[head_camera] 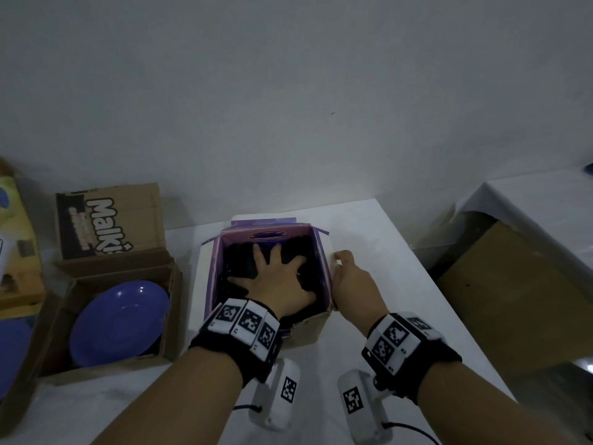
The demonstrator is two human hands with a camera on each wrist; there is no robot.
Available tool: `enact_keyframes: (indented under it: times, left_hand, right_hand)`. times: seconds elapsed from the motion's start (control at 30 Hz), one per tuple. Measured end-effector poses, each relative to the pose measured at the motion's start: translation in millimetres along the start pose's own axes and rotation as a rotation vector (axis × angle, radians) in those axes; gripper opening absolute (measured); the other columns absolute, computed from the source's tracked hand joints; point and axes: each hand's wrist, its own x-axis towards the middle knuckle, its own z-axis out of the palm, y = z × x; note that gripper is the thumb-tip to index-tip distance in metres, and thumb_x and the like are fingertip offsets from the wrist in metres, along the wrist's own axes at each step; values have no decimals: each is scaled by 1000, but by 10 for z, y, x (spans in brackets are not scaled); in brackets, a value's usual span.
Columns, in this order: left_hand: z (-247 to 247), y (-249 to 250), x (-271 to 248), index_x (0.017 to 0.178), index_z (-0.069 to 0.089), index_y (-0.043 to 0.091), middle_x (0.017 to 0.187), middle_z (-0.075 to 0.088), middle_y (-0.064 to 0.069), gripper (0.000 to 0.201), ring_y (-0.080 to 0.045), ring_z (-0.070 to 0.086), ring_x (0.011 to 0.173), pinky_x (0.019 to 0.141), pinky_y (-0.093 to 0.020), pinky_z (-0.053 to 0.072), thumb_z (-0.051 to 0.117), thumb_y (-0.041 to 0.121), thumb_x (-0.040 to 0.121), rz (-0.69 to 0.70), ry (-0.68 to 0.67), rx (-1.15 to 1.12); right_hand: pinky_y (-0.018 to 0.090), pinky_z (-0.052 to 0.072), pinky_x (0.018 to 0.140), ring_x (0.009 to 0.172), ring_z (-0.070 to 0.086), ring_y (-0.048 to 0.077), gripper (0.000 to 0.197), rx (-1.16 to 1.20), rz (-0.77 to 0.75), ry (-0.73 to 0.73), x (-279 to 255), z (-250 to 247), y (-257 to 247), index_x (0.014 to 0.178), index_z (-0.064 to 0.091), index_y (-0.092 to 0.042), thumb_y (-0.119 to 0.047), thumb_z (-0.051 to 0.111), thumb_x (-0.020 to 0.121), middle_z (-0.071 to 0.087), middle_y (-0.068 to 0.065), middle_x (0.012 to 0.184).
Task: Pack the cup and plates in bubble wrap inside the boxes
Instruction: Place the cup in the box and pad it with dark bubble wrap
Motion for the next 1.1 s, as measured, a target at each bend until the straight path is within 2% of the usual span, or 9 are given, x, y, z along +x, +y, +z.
enact_keyframes:
  times: [0.1,0.23,0.33,0.53,0.67,0.77,0.87,0.93,1.1]
  left_hand:
    - [11,-7,-39,140,22,48,157,-7,4,72,-34,-24,141,96,-82,-1,58,55,78,2,52,6]
    - [46,-54,-161,148,-6,35,159,-8,-7,101,-33,-13,145,105,-73,-2,56,66,75,-85,232,68]
    - [96,-94,-245,147,-15,32,157,-20,-9,113,-36,-16,143,109,-67,2,62,66,71,-175,175,-82]
    - [120,-157,-223,146,-15,37,152,-34,0,119,-36,-25,140,108,-70,8,72,59,67,-181,75,-298]
    - [-82,-161,-114,146,-9,43,154,-30,-1,105,-43,-27,138,113,-63,2,63,58,71,-229,-33,-429]
    - [-91,-73,-74,147,0,42,156,-23,-1,101,-44,-24,138,113,-62,3,62,65,70,-270,40,-446]
    - [52,21,-86,145,5,41,156,-18,0,99,-42,-19,140,104,-74,13,62,68,68,-303,159,-332]
    - [124,48,-68,144,5,41,156,-16,0,100,-41,-16,141,100,-77,14,61,69,66,-319,212,-288]
    - [107,35,-48,145,1,39,156,-16,0,108,-40,-16,141,102,-75,14,66,67,64,-306,201,-327]
  right_hand:
    - [34,45,60,67,57,30,29,-14,-2,7,-8,-2,-5,123,37,-8,-5,32,94,63,14,79]
    - [30,38,59,66,52,26,29,-28,-3,8,-8,3,-18,124,37,-8,-7,32,95,57,9,76]
    - [31,38,59,66,52,26,29,-31,0,4,-17,7,-20,124,37,-7,-6,34,95,62,15,82]
    - [31,39,60,67,53,27,30,-32,12,7,-10,19,-25,125,36,-7,-7,32,96,66,18,86]
    - [31,39,60,67,54,27,31,-12,8,5,-23,13,-30,125,37,-7,-6,34,95,62,14,79]
    - [31,39,59,67,53,27,32,-18,7,6,-19,18,-31,126,36,-7,-6,35,95,63,16,83]
    - [32,41,60,69,56,29,31,-15,5,14,-18,19,-21,126,37,-7,-6,34,95,66,19,87]
    - [34,44,60,73,61,33,32,-20,3,14,-10,18,-8,125,37,-6,-4,34,94,66,20,87]
    - [38,51,64,75,63,35,33,-22,0,25,-16,18,7,125,38,-7,-2,33,92,67,19,85]
